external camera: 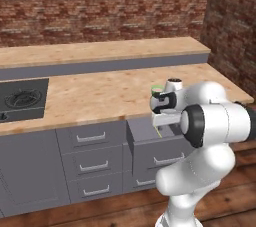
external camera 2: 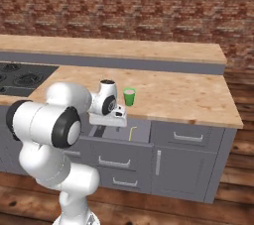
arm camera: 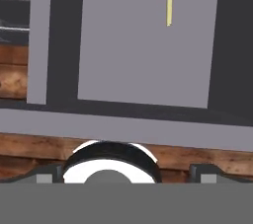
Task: Pick up the straw from the right drawer and put it inside the smoothie cup.
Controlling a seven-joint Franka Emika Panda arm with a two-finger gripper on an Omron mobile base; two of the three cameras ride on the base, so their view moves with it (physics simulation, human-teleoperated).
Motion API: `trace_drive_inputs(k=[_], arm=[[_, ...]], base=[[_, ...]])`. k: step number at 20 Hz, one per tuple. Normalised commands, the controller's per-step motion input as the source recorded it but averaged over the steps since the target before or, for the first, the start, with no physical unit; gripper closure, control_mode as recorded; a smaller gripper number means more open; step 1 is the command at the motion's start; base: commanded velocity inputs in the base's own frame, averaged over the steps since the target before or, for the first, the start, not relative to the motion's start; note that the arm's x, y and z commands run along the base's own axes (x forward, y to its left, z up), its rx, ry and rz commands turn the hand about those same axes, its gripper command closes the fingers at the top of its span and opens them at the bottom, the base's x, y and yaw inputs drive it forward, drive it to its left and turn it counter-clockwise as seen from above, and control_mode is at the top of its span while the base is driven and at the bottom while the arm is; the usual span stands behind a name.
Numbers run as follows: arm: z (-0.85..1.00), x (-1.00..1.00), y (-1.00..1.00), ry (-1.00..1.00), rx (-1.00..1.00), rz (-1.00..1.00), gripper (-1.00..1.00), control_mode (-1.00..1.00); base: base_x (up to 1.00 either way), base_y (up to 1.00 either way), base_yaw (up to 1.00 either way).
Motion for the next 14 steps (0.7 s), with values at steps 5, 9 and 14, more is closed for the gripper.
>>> trace_drive_inputs(k=[5,9,14], arm=[[-0.24,0.19,-0.01,-0.06,0.00,0.00,-1.00,-1.00],[-0.32,0.25,-0.02,-0.02,0.00,0.00,-1.00,-1.00],[-0.28,0.30,-0.07,-0.01,0.00,0.00,-1.00,-1.00]], base=[[0.00,0.00,0.00],[0.00,0.00,0.00],[0.00,0.00,0.00]])
